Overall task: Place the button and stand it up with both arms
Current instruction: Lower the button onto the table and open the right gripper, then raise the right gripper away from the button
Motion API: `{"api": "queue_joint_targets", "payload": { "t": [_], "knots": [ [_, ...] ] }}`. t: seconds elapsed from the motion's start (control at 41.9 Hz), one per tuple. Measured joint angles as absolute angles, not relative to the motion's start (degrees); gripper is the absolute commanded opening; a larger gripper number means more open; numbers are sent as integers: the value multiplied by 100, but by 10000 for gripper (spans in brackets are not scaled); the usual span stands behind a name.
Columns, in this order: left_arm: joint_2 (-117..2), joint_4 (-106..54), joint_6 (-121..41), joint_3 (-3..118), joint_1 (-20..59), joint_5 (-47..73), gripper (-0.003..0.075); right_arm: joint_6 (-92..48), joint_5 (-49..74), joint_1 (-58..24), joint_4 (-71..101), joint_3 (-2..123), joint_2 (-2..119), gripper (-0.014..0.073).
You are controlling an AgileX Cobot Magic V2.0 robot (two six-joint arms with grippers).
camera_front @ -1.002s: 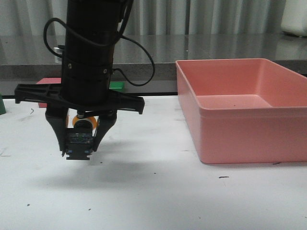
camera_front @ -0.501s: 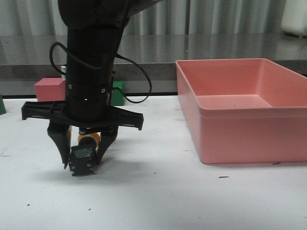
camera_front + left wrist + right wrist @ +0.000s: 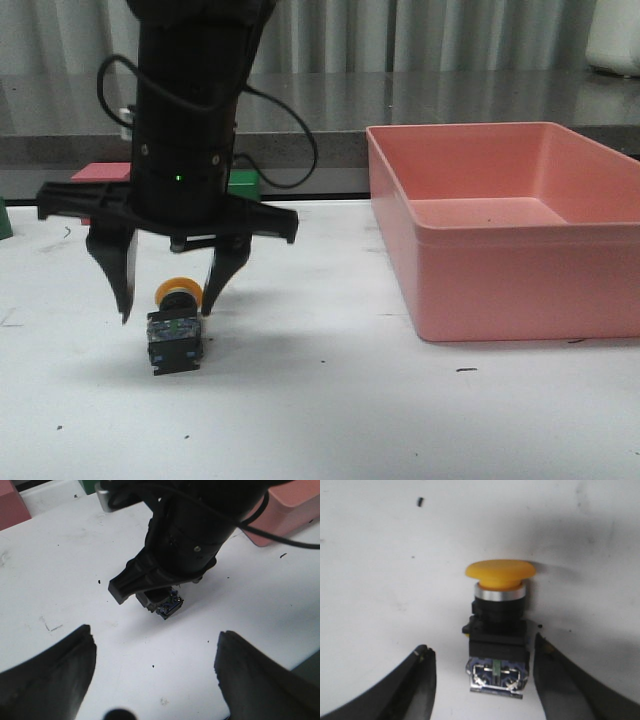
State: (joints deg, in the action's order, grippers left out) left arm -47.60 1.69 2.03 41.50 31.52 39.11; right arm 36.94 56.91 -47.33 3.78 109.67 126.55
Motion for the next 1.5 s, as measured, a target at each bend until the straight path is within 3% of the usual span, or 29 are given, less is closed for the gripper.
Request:
{"api": "queue_joint_targets", "payload": {
  "t": [0.262, 0.573, 0.954, 1.503],
  "knots": [
    [-4760, 169, 203, 4150, 3152, 3911, 494, 2089, 6067, -4733, 90, 10826, 11354, 454],
    [-4760, 169, 203, 4150, 3152, 3911, 494, 629, 6058, -4733, -86, 9076, 9298, 449],
    [-4760, 169, 203, 4150, 3152, 3911, 494, 366, 5530, -4733, -136, 6995, 6822, 449],
    [-4760, 169, 203, 4150, 3152, 3821, 494, 283, 5494, -4733, -146, 5038, 3832, 449]
  ]
}}
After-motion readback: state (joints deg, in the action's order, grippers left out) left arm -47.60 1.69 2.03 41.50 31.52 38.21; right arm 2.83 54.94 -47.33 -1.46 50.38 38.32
